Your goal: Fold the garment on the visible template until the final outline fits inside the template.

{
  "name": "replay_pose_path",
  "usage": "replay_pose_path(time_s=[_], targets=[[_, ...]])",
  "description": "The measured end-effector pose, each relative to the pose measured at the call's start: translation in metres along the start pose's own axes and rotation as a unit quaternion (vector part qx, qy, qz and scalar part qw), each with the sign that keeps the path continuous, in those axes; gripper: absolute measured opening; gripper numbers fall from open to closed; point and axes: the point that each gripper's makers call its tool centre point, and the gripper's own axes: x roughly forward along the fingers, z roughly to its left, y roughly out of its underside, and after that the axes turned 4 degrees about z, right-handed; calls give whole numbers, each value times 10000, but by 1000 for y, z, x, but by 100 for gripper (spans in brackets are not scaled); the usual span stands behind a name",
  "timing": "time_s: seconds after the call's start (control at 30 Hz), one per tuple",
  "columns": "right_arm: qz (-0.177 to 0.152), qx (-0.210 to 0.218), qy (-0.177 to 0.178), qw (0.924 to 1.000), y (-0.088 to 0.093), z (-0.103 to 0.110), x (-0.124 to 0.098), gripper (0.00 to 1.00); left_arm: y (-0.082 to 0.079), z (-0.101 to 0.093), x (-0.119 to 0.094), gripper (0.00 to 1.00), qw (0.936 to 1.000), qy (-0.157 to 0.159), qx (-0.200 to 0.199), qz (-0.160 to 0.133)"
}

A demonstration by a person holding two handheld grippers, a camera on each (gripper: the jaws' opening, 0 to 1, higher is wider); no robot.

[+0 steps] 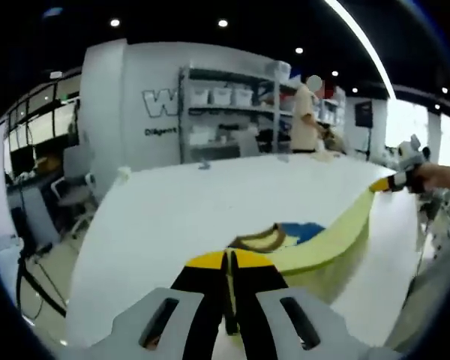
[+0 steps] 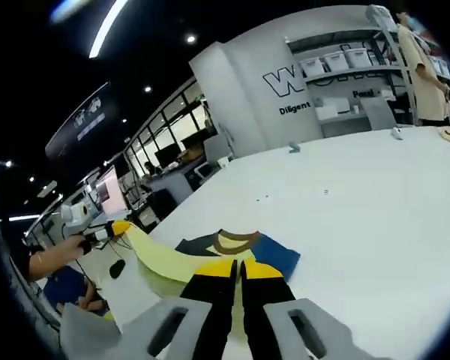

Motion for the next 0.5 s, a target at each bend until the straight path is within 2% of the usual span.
replay_pose_path(time_s=[0.1,0.23,0.3,0.43,0.5], targets=[[-42,22,17,10000,-5,-9,15,0,2,15,17,0,10000,-28,25,64],[-58,161,51,9998,-6,-22,31,0,1,17,30,0,9999,14,18,130],[-105,494,37,9987,-7,-27,39,0,2,19,41,0,9999,83,-93,114],[-72,528,137,9985,-7,-40,50,0,8,21,60,0,9996,103,-34,246],[-43,539,214,9983,-6,-48,56,0,13,28,72,0,9995,116,6,310]])
